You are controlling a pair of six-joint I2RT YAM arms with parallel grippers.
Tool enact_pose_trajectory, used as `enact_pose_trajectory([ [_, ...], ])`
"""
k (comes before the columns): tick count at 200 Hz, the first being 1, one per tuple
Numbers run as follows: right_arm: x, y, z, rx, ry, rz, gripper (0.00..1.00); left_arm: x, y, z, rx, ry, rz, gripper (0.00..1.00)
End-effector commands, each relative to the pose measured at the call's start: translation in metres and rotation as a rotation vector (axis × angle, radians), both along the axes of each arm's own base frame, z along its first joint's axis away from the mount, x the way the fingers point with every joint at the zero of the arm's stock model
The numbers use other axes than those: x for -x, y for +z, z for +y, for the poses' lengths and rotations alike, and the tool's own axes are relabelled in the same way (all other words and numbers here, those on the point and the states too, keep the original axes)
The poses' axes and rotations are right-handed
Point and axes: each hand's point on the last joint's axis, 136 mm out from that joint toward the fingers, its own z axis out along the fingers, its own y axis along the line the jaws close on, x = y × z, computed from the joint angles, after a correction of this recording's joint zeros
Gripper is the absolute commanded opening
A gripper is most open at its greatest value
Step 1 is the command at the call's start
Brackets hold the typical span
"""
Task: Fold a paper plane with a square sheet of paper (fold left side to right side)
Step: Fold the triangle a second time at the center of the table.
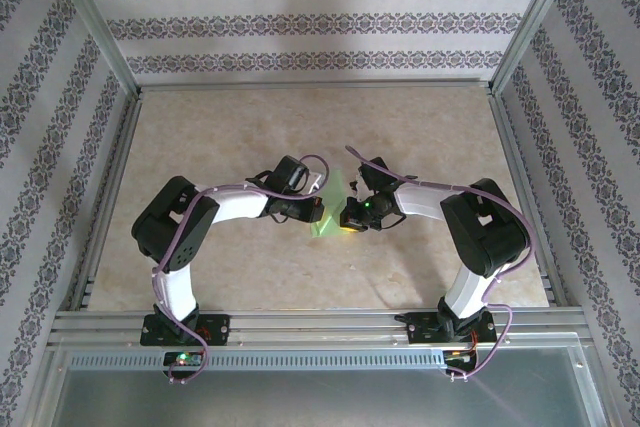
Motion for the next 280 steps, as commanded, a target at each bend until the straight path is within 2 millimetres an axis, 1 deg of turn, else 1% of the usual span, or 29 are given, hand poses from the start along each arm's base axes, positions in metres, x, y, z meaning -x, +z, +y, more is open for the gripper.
enact_pose_trajectory([
  [1,0.011,-0.016,-0.011,0.085,0.014,0.046,0.0,-0.004,0.0,0.002,-0.002,-0.021,0.003,0.0],
  [42,0.012,-0.017,-0.011,0.09,0.014,0.05,0.0,-0.01,0.002,0.0,0.003,-0.013,-0.013,0.0],
  [80,0.011,-0.016,-0.011,0.092,0.015,0.048,0.0,-0.011,-0.003,0.007,-0.036,-0.011,-0.024,0.0],
  [127,0.012,-0.017,-0.012,0.098,0.017,0.051,0.0,-0.015,-0.002,0.013,-0.069,-0.011,-0.043,0.0],
  [187,0.013,-0.016,-0.013,0.101,0.016,0.051,0.0,-0.02,0.0,0.014,-0.076,-0.016,-0.058,0.0],
  [234,0.013,-0.016,-0.014,0.103,0.015,0.049,0.0,-0.02,-0.001,0.013,-0.072,-0.017,-0.055,0.0],
  [280,0.011,-0.015,-0.013,0.101,0.016,0.044,0.0,-0.018,-0.008,0.016,-0.083,-0.015,-0.046,0.0],
])
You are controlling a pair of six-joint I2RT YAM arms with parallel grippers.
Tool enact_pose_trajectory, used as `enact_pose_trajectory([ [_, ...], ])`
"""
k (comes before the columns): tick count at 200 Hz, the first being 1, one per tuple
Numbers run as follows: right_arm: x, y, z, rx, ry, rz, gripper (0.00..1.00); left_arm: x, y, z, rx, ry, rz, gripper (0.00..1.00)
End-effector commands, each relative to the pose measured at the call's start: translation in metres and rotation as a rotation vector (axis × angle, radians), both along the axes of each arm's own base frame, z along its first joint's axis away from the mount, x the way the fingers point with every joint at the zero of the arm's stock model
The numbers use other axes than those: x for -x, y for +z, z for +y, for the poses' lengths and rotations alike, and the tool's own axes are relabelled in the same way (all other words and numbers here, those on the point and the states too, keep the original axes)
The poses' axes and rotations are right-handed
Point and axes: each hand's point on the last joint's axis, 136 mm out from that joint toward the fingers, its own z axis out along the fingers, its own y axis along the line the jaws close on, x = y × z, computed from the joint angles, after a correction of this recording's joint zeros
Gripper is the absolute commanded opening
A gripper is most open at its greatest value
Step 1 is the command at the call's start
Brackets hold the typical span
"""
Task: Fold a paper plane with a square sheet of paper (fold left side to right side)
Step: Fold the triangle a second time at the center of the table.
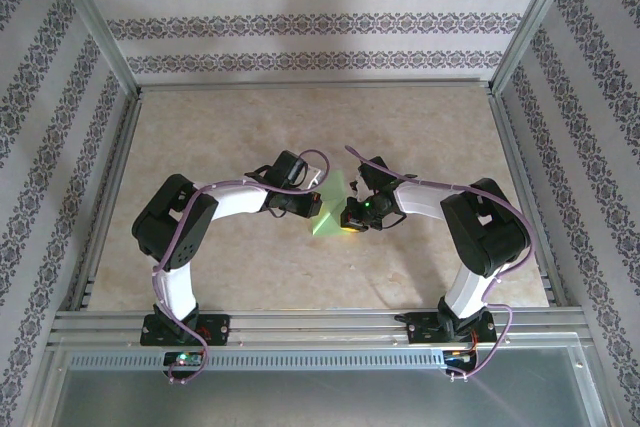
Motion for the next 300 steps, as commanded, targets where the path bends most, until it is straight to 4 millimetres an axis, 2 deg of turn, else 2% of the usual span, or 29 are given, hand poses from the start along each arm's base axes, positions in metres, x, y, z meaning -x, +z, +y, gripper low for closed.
enact_pose_trajectory([
  [1,0.01,-0.015,-0.011,0.085,0.012,0.034,0.0,-0.002,-0.01,0.009,-0.032,0.005,0.012,0.0],
  [190,0.007,-0.015,-0.01,0.088,0.012,0.036,0.0,0.005,-0.028,0.015,-0.061,0.009,0.039,0.0],
  [210,0.001,-0.006,-0.004,0.055,0.007,0.019,0.0,0.007,-0.029,0.017,-0.065,0.008,0.041,0.0],
  [243,-0.019,0.029,0.007,-0.055,-0.036,-0.057,0.05,0.007,-0.029,0.016,-0.062,0.006,0.042,0.0],
  [264,-0.028,0.048,0.007,-0.107,-0.059,-0.095,0.03,0.007,-0.028,0.015,-0.06,0.004,0.038,0.0],
  [274,-0.03,0.052,0.009,-0.12,-0.058,-0.108,0.0,0.006,-0.028,0.016,-0.062,0.005,0.038,0.0],
  [300,-0.038,0.054,0.021,-0.149,-0.06,-0.118,0.0,0.006,-0.028,0.016,-0.061,0.005,0.037,0.0],
])
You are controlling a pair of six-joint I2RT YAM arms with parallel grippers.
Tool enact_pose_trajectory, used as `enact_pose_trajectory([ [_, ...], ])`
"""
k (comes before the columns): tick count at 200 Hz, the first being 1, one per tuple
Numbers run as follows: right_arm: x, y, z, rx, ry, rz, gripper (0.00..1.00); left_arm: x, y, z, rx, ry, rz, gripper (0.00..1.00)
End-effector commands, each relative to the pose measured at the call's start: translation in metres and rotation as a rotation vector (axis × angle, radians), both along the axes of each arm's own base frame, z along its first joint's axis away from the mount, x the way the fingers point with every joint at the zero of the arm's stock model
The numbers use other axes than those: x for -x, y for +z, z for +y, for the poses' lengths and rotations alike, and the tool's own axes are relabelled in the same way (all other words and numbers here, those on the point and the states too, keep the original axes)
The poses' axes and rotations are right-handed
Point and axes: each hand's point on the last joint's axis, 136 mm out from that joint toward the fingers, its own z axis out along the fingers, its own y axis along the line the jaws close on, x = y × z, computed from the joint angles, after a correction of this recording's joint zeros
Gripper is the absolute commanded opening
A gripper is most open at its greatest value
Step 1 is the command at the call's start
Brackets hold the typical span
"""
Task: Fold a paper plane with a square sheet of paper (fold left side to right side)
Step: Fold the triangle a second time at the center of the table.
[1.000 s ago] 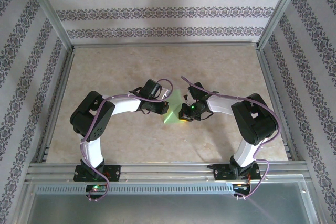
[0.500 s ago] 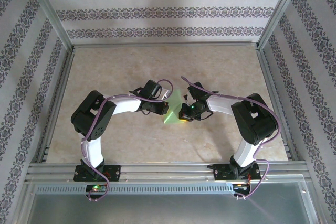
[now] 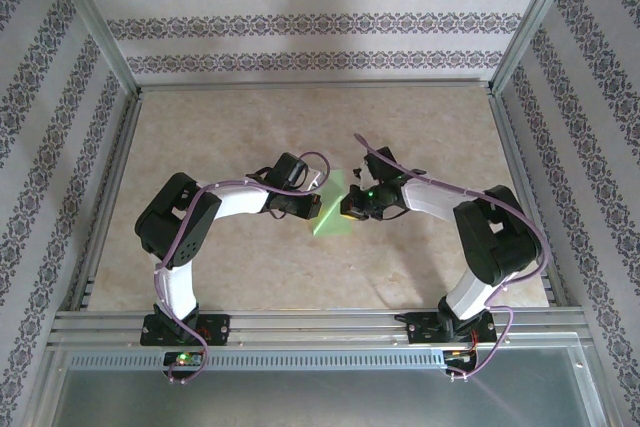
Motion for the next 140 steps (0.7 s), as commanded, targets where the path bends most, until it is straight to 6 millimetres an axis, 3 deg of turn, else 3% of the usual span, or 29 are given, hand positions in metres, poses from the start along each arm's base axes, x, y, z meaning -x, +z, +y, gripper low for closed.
enact_pose_trajectory([
  [1,-0.013,0.015,0.016,-0.066,-0.005,-0.038,0.0,0.006,-0.019,0.014,-0.049,0.0,0.032,0.0],
  [81,-0.038,-0.001,0.044,-0.084,-0.006,-0.047,0.0,0.007,-0.02,0.013,-0.041,-0.001,0.037,0.0],
  [140,-0.035,-0.021,0.04,-0.039,-0.014,-0.015,0.0,0.007,-0.019,0.012,-0.038,0.0,0.036,0.0],
])
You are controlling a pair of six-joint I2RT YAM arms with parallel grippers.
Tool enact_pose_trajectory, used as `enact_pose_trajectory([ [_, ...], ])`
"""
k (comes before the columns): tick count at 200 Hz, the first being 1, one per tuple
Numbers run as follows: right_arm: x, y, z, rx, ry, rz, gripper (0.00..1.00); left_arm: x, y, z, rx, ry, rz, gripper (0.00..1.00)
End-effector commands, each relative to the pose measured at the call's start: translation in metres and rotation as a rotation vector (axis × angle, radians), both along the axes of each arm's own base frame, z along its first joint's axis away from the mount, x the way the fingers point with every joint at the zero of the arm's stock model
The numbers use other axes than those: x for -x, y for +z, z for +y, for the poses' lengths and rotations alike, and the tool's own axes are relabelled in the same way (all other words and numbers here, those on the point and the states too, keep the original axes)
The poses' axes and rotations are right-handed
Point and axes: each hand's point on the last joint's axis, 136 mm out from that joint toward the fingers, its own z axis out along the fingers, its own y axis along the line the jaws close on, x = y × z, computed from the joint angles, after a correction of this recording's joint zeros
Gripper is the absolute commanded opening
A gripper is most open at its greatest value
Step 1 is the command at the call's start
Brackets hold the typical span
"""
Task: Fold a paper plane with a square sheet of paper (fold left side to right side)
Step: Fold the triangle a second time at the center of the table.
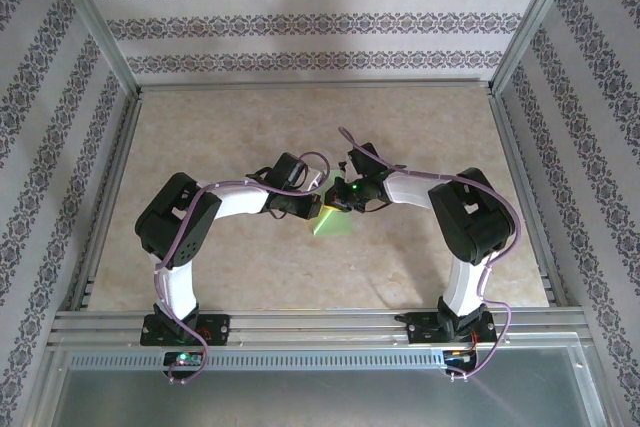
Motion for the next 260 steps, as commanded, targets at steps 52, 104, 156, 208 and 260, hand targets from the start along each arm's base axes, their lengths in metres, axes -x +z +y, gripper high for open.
enact_pose_trajectory([
  [52,0.0,-0.009,0.001,0.032,0.005,-0.011,0.0,0.009,-0.02,0.014,-0.046,0.003,0.038,0.0],
  [104,0.005,-0.017,-0.005,0.057,0.004,-0.003,0.0,0.01,-0.021,0.014,-0.041,0.004,0.04,0.0],
  [156,0.009,-0.025,-0.009,0.079,0.006,0.006,0.0,0.011,-0.02,0.014,-0.035,0.007,0.041,0.0],
  [208,0.013,-0.032,-0.01,0.098,0.012,0.016,0.0,0.009,-0.013,0.011,-0.015,0.016,0.028,0.11],
  [260,0.019,-0.038,-0.015,0.115,0.019,0.024,0.0,-0.003,0.03,0.018,-0.009,0.058,-0.069,0.28],
])
